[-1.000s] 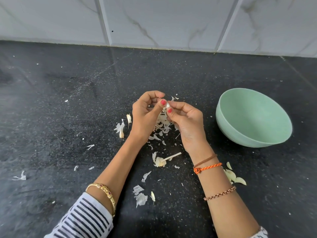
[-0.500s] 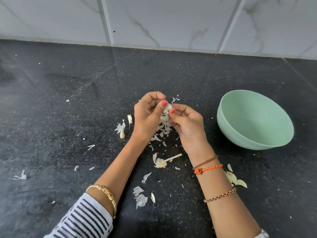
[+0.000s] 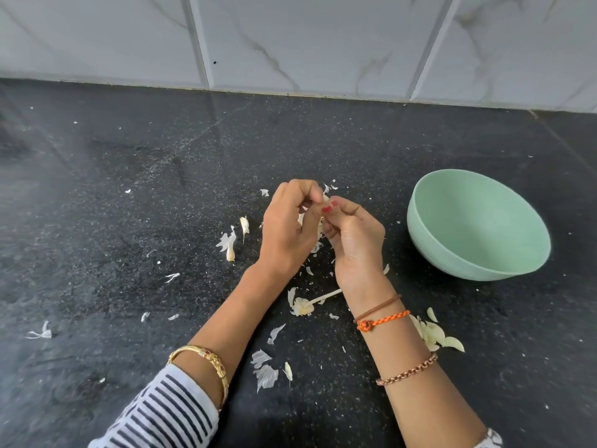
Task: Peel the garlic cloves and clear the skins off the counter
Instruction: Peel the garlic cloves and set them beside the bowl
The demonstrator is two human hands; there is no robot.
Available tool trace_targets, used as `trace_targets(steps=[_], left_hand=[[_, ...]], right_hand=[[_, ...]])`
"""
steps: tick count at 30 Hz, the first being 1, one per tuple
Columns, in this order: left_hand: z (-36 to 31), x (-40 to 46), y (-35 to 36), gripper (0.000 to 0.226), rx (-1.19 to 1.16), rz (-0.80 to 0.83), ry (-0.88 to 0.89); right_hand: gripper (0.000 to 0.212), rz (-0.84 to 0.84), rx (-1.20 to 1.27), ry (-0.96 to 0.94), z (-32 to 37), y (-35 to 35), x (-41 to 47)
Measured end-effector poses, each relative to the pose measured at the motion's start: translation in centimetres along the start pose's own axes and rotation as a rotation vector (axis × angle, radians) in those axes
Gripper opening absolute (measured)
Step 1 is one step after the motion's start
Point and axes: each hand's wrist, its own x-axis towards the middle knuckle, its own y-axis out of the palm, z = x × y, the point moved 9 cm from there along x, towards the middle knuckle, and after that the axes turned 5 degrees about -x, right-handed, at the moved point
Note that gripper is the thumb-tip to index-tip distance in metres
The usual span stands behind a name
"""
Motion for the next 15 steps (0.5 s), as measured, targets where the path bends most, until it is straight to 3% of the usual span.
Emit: trace_targets(steps=[4,10,15], left_hand=[[-0.7,-0.2,0.3,0.018,0.007,0.019,0.064],[2.3,0.0,-1.4,0.011,0.011,-0.062,-0.159],[3.6,0.1,-1.4,0.027,-0.106,-0.074,-0.322]], right_hand=[[0.017,-0.081,-0.035,-0.059,1.2,-1.4,0.6],[0.026,0.070,-0.286,-0.296,2.8,0.5,-0.6],[0.024,0.075,-0.420,-0.391,3.0,0.7,-0.6]])
